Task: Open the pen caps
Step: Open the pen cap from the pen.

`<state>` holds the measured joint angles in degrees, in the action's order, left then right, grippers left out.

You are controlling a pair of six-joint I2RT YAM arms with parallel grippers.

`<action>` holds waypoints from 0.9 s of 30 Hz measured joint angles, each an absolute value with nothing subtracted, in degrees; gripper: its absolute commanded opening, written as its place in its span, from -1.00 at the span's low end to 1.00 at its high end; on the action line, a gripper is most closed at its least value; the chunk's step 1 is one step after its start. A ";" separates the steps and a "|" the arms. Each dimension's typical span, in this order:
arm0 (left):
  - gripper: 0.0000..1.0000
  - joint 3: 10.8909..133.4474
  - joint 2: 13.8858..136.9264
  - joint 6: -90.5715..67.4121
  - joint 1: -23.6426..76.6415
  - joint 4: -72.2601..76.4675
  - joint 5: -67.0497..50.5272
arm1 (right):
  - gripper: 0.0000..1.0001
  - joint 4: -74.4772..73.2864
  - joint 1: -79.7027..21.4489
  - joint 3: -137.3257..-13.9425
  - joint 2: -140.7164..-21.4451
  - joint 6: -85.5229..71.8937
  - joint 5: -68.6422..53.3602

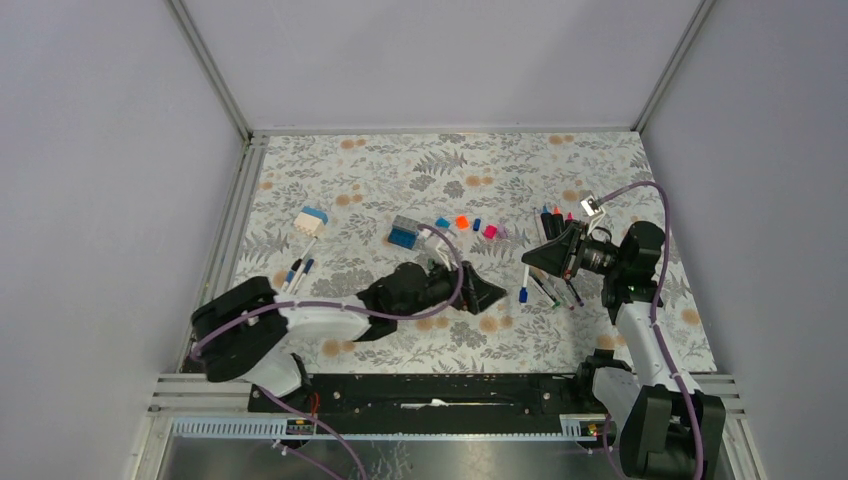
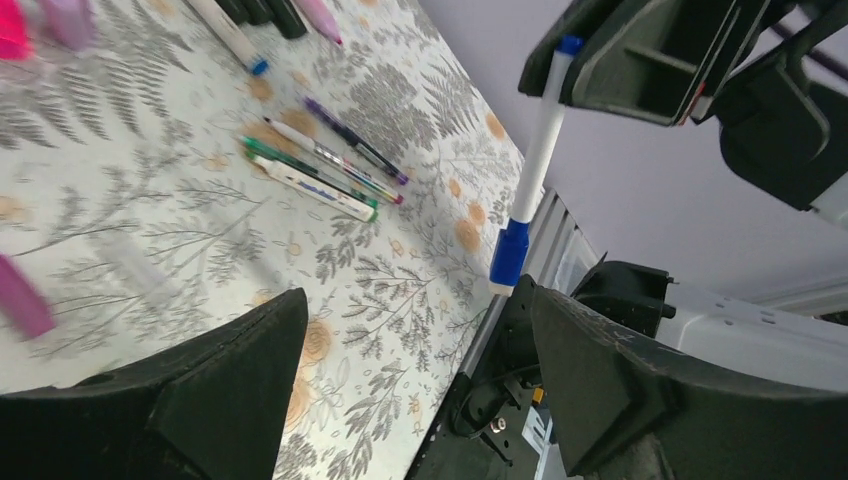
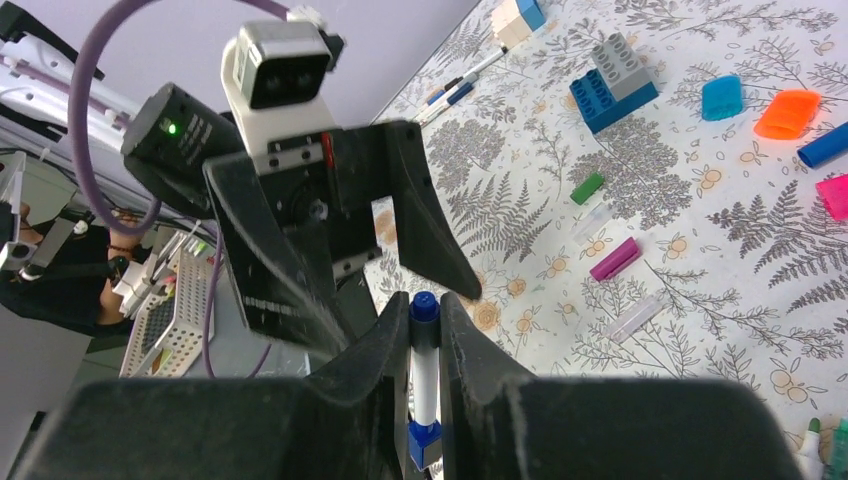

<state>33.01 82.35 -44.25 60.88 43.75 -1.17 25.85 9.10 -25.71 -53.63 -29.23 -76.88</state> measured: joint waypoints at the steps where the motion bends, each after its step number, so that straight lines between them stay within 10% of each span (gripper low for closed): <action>1: 0.65 34.22 84.53 -44.56 61.45 44.14 -1.61 | -1.00 26.04 9.15 -25.56 -53.74 -29.39 -76.73; 27: -0.50 48.03 102.32 -51.16 64.62 51.99 -9.06 | -1.00 27.77 9.17 -24.75 -54.76 -31.55 -75.96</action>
